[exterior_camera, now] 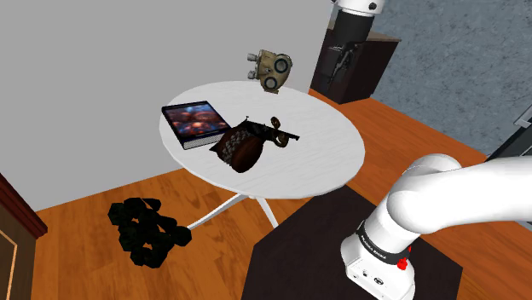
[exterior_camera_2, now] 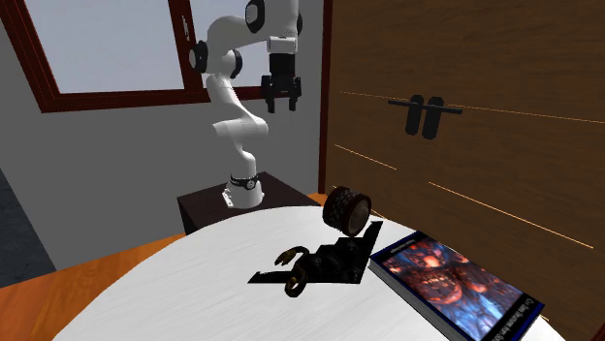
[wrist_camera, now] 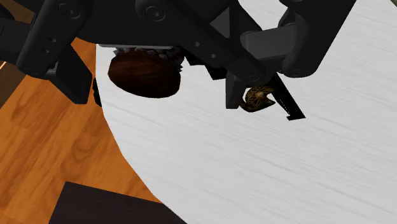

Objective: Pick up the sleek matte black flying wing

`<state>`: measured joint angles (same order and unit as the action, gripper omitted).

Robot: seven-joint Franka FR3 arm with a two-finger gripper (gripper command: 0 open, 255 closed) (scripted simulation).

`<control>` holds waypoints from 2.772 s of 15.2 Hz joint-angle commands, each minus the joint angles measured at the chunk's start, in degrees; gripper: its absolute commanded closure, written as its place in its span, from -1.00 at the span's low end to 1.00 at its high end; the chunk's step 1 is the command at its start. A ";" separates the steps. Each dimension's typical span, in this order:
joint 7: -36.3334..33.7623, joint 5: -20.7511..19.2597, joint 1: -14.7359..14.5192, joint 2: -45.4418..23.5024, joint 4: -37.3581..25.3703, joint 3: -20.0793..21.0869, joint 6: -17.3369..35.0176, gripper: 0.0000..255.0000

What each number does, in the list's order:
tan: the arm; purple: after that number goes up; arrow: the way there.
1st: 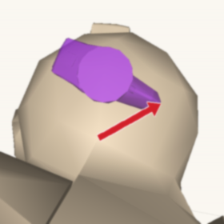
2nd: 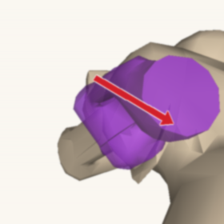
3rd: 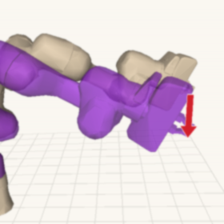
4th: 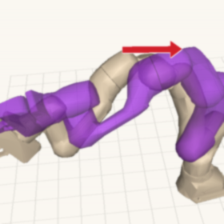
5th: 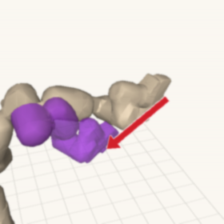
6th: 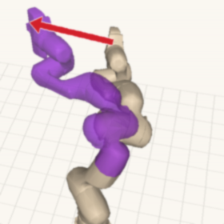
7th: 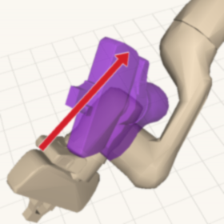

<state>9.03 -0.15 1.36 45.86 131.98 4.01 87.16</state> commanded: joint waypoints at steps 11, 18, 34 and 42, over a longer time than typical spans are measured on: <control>-7.49 1.69 2.18 -14.51 3.65 2.56 20.02 -1.00; -12.76 1.43 3.79 -27.97 1.20 3.98 32.36 -1.00; -24.15 -2.80 5.21 -59.77 -16.19 3.61 49.43 -1.00; -24.65 -3.52 5.01 -62.80 -14.82 3.33 53.80 -1.00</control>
<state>-15.59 -3.64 6.38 -16.85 116.93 7.35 140.63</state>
